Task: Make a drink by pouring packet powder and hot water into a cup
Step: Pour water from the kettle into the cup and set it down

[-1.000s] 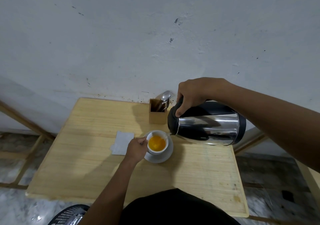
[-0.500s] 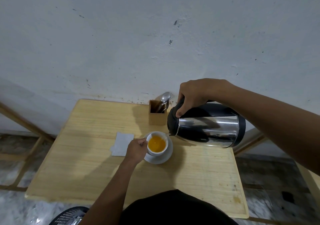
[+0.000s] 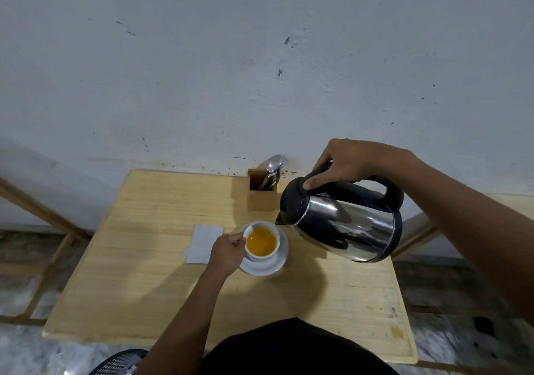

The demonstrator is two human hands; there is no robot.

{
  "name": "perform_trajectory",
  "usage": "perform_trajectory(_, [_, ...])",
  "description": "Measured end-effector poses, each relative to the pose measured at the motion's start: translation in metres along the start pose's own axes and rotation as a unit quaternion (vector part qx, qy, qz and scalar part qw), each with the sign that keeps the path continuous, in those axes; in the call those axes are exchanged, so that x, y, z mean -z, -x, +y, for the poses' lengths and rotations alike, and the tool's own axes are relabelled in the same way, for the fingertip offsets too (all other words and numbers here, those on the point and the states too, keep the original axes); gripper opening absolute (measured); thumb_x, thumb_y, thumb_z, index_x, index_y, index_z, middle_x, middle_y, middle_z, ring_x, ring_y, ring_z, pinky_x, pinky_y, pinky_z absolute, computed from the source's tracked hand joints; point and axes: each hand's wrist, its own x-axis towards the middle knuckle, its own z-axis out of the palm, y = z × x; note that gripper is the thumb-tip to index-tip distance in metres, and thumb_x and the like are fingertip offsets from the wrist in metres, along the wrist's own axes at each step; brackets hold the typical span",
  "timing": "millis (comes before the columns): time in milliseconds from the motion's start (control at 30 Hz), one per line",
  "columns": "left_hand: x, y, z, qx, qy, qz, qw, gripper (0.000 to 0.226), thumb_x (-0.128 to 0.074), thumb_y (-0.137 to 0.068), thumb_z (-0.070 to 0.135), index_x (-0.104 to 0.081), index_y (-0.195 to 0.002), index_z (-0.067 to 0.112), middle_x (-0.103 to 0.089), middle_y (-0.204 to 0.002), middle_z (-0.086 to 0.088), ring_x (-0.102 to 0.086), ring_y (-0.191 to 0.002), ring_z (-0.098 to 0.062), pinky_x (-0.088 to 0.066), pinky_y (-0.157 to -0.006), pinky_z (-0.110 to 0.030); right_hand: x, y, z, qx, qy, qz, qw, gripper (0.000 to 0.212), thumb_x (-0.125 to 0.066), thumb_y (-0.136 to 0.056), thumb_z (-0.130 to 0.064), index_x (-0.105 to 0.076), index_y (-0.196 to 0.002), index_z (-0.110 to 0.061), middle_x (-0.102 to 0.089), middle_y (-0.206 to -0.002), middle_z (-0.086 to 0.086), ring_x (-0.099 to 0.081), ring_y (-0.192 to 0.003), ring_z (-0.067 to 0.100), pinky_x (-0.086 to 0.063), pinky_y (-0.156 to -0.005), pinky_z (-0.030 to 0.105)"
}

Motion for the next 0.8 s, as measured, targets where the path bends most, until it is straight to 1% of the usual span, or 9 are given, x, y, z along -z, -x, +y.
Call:
perform_trajectory(100, [-0.001,-0.001,0.000,0.007,0.005,0.001,1.000,0.035,-0.050,-0.095,0.017,-0.058,-0.128,0.007,-0.068,-0.097,0.006,-0.049,-0.069,0.003,-0.042,-0.065,-0.018,-0.006,0.009,0.020,-0.020,-0.040,0.047,0.998,0.066,-0.051,-0.069,-0.084,-0.075,-0.067,-0.023,-0.065,-0.060,0.000,-0.053,-0.055,0.010,-0.043,-0.063,0.030])
perform_trajectory(133, [-0.001,-0.001,0.000,0.010,0.005,0.004,1.000,0.034,-0.050,-0.094,0.017,-0.059,-0.126,0.008,-0.063,-0.085,0.014,-0.049,-0.067,0.003,-0.041,-0.064,-0.016,-0.008,0.014,0.026,-0.029,-0.059,0.068,0.996,0.066,-0.050,-0.071,-0.083,-0.068,-0.055,-0.022,-0.055,-0.050,0.000,-0.046,-0.047,0.011,-0.039,-0.060,0.030])
perform_trajectory(200, [-0.001,-0.002,0.000,0.018,0.007,0.016,1.000,0.033,-0.051,-0.093,0.015,-0.063,-0.122,0.009,-0.057,-0.075,0.020,-0.050,-0.067,0.002,-0.041,-0.064,-0.014,-0.016,0.022,0.039,-0.041,-0.114,0.112,0.986,0.071,-0.050,-0.074,-0.080,-0.050,-0.042,-0.017,-0.038,-0.044,-0.002,-0.037,-0.041,0.013,-0.034,-0.058,0.030])
perform_trajectory(267, [-0.003,-0.001,0.001,0.025,0.008,0.027,0.999,0.030,-0.051,-0.092,0.015,-0.066,-0.118,0.010,-0.060,-0.074,0.016,-0.053,-0.067,-0.002,-0.042,-0.061,-0.018,-0.025,0.032,0.054,-0.039,-0.174,0.171,0.969,0.074,-0.053,-0.076,-0.076,-0.040,-0.043,-0.011,-0.034,-0.046,0.003,-0.035,-0.040,0.013,-0.032,-0.057,0.030])
perform_trajectory(400, [-0.009,-0.001,0.002,0.030,0.012,0.052,0.998,0.025,-0.051,-0.091,0.017,-0.071,-0.105,0.011,-0.064,-0.071,0.003,-0.055,-0.064,-0.010,-0.040,-0.055,-0.020,-0.043,0.048,0.084,-0.038,-0.279,0.302,0.911,0.081,-0.056,-0.088,-0.057,-0.040,-0.055,0.016,-0.038,-0.047,0.016,-0.038,-0.040,0.020,-0.035,-0.052,0.028])
perform_trajectory(533, [-0.014,-0.002,0.002,0.035,0.009,0.072,0.997,0.023,-0.050,-0.091,0.017,-0.072,-0.091,0.011,-0.062,-0.067,0.002,-0.055,-0.066,-0.015,-0.037,-0.054,-0.020,-0.059,0.061,0.118,-0.058,-0.353,0.406,0.841,0.074,-0.057,-0.092,-0.047,-0.055,-0.062,0.021,-0.045,-0.042,0.017,-0.042,-0.037,0.021,-0.037,-0.041,0.023])
perform_trajectory(667, [-0.019,-0.001,0.002,0.038,-0.009,0.089,0.995,0.026,-0.048,-0.092,0.018,-0.071,-0.093,0.007,-0.060,-0.066,0.002,-0.051,-0.061,-0.009,-0.036,-0.052,-0.021,-0.069,0.069,0.144,-0.091,-0.395,0.451,0.796,0.064,-0.056,-0.096,-0.038,-0.060,-0.075,0.023,-0.052,-0.058,0.023,-0.047,-0.051,0.030,-0.040,-0.050,0.033])
perform_trajectory(767, [-0.022,0.001,0.004,0.035,-0.023,0.108,0.993,0.029,-0.045,-0.092,0.015,-0.065,-0.080,-0.002,-0.047,-0.055,0.004,-0.044,-0.060,-0.015,-0.033,-0.054,-0.027,-0.075,0.072,0.154,-0.113,-0.395,0.476,0.778,0.060,-0.054,-0.097,-0.035,-0.060,-0.075,0.021,-0.052,-0.061,0.022,-0.048,-0.055,0.030,-0.044,-0.057,0.037])
perform_trajectory(800, [-0.023,0.001,0.005,0.035,-0.028,0.113,0.993,0.030,-0.044,-0.092,0.014,-0.062,-0.071,0.001,-0.046,-0.054,0.004,-0.043,-0.060,-0.017,-0.033,-0.055,-0.028,-0.078,0.071,0.157,-0.116,-0.394,0.487,0.771,0.059,-0.054,-0.096,-0.034,-0.060,-0.074,0.020,-0.052,-0.061,0.021,-0.049,-0.055,0.030,-0.044,-0.058,0.039])
